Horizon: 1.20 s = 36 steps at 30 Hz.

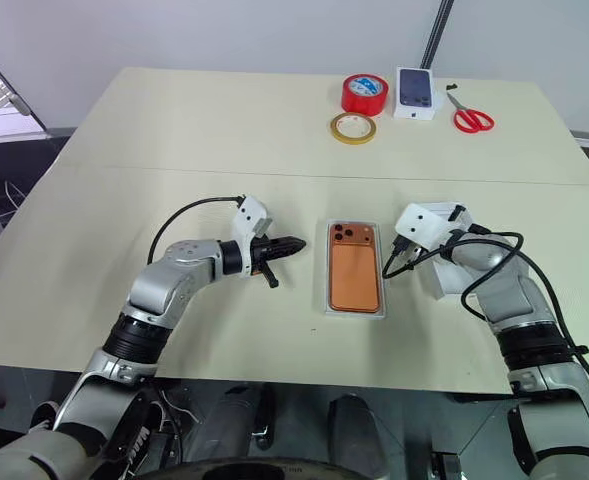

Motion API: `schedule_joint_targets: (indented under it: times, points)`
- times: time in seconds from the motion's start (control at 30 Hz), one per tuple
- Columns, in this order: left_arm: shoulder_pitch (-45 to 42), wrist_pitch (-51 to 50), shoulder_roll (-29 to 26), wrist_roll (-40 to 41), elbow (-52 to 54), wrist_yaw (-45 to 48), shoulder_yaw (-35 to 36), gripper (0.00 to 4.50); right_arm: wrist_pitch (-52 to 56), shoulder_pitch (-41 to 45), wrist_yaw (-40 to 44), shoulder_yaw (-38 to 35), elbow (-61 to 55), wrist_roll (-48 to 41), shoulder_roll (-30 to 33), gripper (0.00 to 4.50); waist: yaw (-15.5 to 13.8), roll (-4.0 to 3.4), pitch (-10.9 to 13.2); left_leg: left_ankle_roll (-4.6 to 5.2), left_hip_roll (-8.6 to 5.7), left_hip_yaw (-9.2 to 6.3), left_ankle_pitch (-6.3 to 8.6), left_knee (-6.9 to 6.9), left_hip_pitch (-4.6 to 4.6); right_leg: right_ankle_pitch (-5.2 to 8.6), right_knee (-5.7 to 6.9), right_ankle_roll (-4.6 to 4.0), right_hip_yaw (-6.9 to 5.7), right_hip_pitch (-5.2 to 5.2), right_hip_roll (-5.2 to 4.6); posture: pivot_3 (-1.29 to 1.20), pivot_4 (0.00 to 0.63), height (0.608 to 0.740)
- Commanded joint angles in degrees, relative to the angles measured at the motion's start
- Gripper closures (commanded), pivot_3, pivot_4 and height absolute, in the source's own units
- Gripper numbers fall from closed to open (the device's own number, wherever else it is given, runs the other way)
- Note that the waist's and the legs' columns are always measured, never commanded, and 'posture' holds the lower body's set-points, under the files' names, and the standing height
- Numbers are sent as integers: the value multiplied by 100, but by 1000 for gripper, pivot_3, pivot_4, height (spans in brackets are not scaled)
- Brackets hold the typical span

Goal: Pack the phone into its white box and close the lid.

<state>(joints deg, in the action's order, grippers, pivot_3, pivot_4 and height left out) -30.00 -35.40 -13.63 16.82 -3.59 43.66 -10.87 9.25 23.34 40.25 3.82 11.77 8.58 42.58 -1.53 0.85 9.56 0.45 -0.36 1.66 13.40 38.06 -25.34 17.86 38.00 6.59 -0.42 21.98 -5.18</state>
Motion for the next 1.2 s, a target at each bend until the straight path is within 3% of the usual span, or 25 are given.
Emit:
schedule_joint_targets:
  times: [0.03,0.1,0.3,0.4,0.53,0.7,1.2]
  points:
    - [-85,129,-69,224,184,99,301,3972,1012,-178,544,-656,-979,-1117,-56,3947,22,0,0,0,3,0,0,0,0,0,0,0,0,0,2,0,150,728]
    - [-70,218,-208,223,180,255,291,3225,1112,-415,584,-748,-1260,-1131,103,3170,44,0,0,3,4,-2,2,-1,0,0,0,0,-1,-2,2,0,150,728]
    - [3,542,-724,441,184,932,492,130,1535,-1147,592,-1440,-2232,-1600,334,91,82,-1,0,27,3,-2,16,-3,0,0,-1,0,0,-1,0,0,150,728]
    - [101,964,-998,401,218,1309,452,30,1887,-1098,-70,-1707,-2670,-1653,-16,10,117,-6,-1,27,7,-1,16,-7,1,0,0,0,4,4,3,0,150,728]
    - [154,1262,-1312,647,142,1882,663,30,2745,-1531,-386,-1394,-3564,-1674,-265,10,81,-6,-1,24,12,-1,15,-12,-1,0,1,-1,10,11,6,0,150,728]
    - [432,2257,-1584,469,220,2188,715,30,4206,-1437,-831,-1643,-3663,-1902,-434,10,79,-7,0,26,-2,1,16,-10,-2,0,0,-2,9,8,-25,0,150,728]
    - [859,2605,-1965,615,599,2470,769,30,6836,-481,-742,-1620,-3538,-2730,230,10,100,-9,0,32,-3,2,20,-16,-5,0,1,-3,9,18,-31,0,150,728]
